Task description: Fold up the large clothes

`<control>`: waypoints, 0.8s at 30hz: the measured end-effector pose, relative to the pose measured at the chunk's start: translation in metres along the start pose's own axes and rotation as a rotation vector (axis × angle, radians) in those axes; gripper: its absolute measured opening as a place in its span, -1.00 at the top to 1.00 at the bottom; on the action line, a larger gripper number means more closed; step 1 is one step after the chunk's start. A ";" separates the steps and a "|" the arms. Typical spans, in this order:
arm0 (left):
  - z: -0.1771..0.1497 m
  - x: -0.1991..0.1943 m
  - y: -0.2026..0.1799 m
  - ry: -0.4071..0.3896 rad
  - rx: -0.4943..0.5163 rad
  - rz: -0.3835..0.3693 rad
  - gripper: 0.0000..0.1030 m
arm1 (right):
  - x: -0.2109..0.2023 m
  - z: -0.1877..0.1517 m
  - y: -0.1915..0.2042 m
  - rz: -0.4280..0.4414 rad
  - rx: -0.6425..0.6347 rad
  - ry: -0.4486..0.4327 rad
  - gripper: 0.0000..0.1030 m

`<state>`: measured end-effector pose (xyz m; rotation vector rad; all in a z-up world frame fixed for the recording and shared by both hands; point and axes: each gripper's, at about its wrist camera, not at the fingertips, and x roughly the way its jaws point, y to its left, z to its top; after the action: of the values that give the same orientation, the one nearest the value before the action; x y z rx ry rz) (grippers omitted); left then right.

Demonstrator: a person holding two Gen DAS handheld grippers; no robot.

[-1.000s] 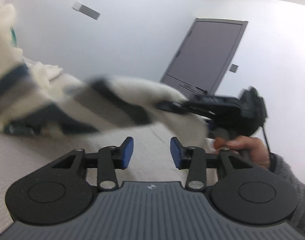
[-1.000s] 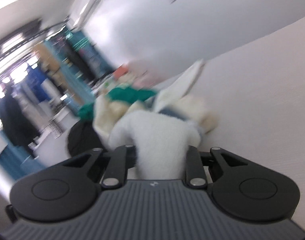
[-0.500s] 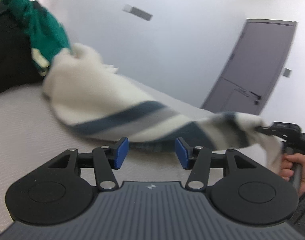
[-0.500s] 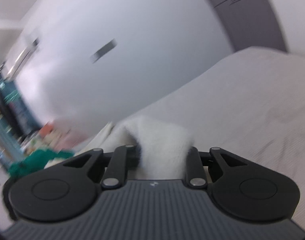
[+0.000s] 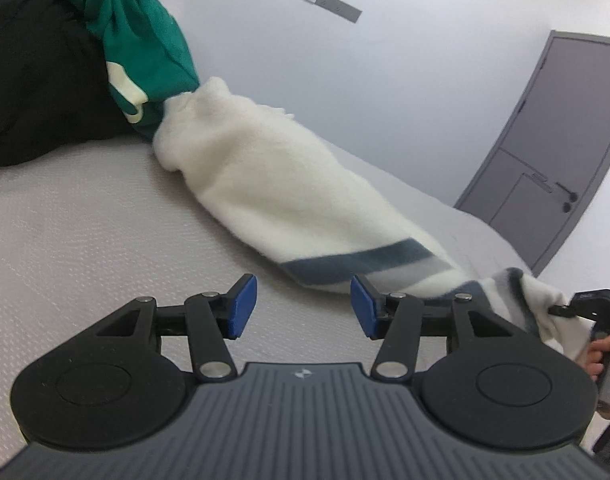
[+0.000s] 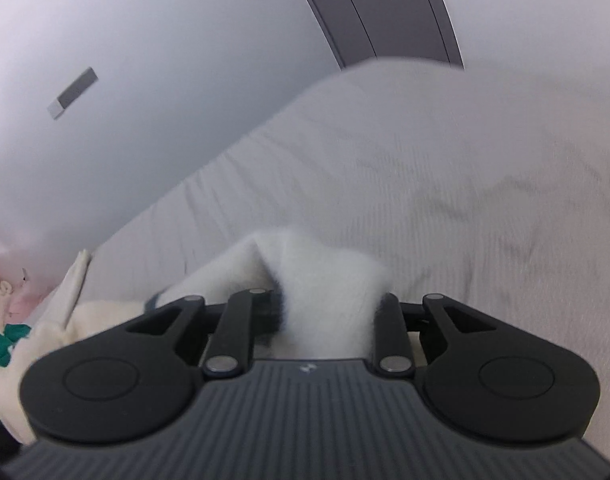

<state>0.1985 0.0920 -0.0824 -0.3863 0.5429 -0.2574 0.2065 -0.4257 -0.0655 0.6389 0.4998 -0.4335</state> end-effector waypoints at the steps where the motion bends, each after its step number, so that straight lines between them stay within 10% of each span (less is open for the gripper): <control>1: 0.001 0.001 0.001 0.006 -0.002 0.008 -0.13 | 0.000 -0.004 0.002 0.003 0.010 0.013 0.40; 7: 0.003 0.000 0.004 0.024 -0.025 0.018 -0.13 | -0.019 -0.002 0.000 0.075 0.035 0.032 -0.64; 18: 0.009 -0.018 0.009 0.014 -0.050 0.077 -0.15 | -0.068 -0.006 0.079 0.051 -0.211 -0.264 -0.65; 24: 0.023 -0.008 0.028 -0.010 -0.060 0.146 -0.15 | -0.057 -0.005 0.163 0.207 -0.346 -0.303 -0.67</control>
<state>0.2081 0.1266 -0.0729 -0.4044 0.5673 -0.0987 0.2449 -0.2919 0.0373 0.2784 0.2084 -0.2334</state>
